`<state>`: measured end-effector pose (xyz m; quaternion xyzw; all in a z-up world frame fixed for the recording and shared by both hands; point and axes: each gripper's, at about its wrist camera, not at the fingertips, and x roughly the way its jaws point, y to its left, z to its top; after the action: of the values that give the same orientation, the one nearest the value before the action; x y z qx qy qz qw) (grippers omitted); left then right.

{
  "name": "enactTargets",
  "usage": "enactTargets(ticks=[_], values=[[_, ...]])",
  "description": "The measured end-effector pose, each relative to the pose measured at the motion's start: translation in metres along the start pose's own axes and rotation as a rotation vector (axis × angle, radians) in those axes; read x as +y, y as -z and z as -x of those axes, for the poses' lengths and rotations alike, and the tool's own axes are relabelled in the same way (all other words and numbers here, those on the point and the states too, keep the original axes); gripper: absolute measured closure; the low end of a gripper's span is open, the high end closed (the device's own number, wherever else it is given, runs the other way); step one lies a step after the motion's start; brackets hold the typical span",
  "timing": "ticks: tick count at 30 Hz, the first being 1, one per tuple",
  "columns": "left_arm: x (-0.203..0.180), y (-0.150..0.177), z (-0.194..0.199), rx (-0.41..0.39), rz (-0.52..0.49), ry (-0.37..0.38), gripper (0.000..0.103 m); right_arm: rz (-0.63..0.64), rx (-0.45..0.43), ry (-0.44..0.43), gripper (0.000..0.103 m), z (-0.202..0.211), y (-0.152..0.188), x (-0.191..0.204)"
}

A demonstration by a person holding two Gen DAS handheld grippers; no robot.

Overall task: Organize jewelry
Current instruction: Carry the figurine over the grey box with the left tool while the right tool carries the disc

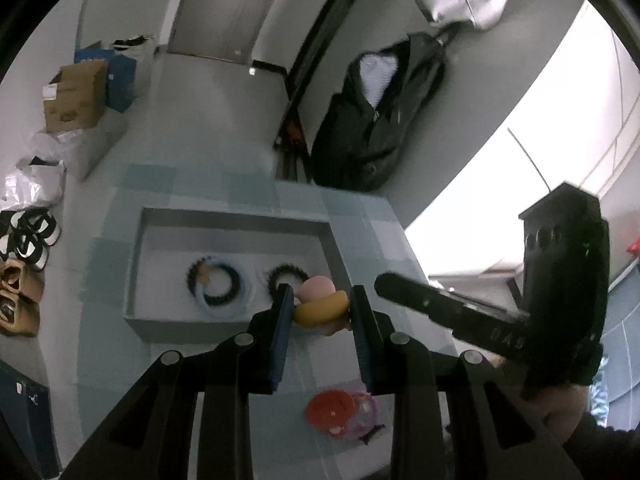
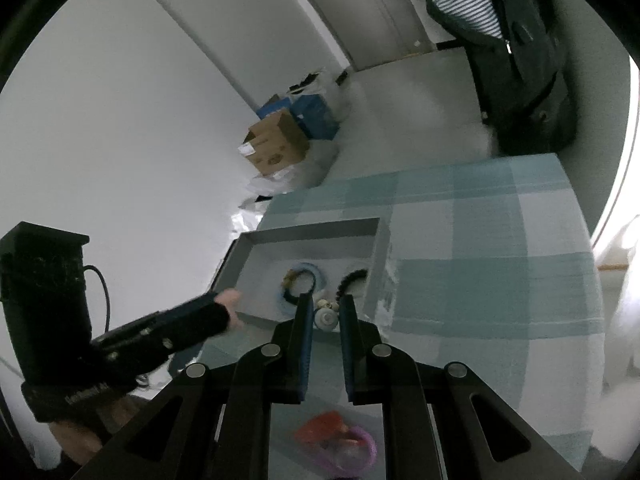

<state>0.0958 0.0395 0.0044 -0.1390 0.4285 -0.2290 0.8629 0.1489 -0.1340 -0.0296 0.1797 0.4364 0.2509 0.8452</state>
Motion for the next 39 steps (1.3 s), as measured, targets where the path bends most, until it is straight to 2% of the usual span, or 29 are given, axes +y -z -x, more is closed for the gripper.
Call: enactTargets(ticks=[6,21,35,39], values=[[0.017,-0.011,-0.01,-0.011,0.075,0.002,0.08,-0.006,-0.004,-0.026,0.091,-0.01,-0.008,0.006],[0.034,-0.023,-0.03,0.031,0.134,-0.001,0.08,-0.028,0.016,-0.101,0.091,-0.039,-0.029,0.01],[0.051,-0.026,-0.047,0.067,0.208,-0.019,0.08,-0.084,0.055,-0.105,0.091,-0.052,-0.035,-0.004],[0.049,-0.027,-0.049,0.07,0.199,-0.023,0.08,-0.085,0.06,-0.105,0.091,-0.052,-0.035,-0.005]])
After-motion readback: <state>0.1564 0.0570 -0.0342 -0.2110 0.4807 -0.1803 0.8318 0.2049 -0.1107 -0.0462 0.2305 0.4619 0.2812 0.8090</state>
